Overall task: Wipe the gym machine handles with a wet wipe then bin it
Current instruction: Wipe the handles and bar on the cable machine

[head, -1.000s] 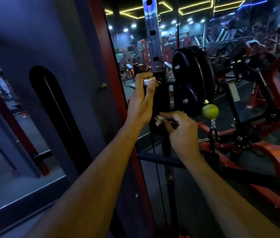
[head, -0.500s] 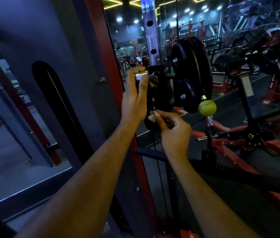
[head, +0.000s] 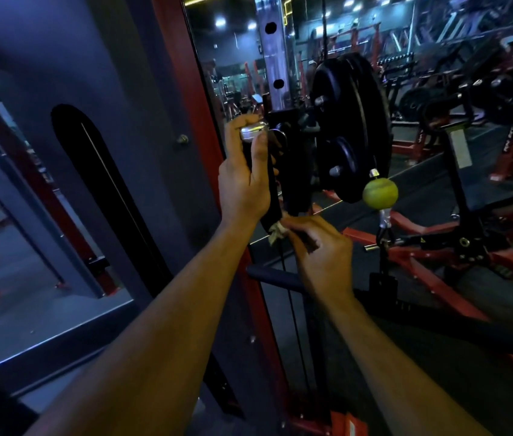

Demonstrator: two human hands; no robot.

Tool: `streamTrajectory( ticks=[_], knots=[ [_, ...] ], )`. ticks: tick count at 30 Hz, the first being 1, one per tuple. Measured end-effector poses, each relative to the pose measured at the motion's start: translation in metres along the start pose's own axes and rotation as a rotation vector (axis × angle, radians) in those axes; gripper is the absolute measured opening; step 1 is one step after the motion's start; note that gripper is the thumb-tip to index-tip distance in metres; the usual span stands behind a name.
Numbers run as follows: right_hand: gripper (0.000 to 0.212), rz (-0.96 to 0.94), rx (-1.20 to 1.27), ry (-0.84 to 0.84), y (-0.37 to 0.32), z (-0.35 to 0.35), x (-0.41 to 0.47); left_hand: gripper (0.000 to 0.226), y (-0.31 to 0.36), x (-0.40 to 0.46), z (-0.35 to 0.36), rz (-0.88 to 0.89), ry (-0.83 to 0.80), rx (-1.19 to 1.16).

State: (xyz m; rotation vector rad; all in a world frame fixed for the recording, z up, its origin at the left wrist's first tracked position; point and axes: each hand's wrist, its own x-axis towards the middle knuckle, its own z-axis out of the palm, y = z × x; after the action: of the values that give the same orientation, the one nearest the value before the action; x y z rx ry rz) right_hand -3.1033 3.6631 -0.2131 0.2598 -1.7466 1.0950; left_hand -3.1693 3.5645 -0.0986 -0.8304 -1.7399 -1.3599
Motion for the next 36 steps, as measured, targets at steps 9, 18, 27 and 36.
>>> streamTrajectory(
  ticks=[9, 18, 27, 36],
  knots=[
    [0.02, 0.208, 0.117, 0.085, -0.009, 0.01, -0.001, 0.03, -0.003, -0.001, 0.002, 0.007, 0.018, 0.006],
    [0.023, 0.156, 0.075, -0.017, 0.015, 0.009, 0.015, 0.032, -0.002, -0.002, 0.001, 0.005, 0.017, -0.003],
    [0.019, 0.111, -0.011, -0.039, 0.033, 0.008, 0.018, 0.03, -0.003, -0.002, 0.002, -0.006, 0.018, 0.01],
    [0.018, 0.106, -0.036, -0.127, 0.04, 0.004, 0.028, 0.03, -0.002, -0.002, 0.004, 0.013, 0.033, 0.011]
  ],
)
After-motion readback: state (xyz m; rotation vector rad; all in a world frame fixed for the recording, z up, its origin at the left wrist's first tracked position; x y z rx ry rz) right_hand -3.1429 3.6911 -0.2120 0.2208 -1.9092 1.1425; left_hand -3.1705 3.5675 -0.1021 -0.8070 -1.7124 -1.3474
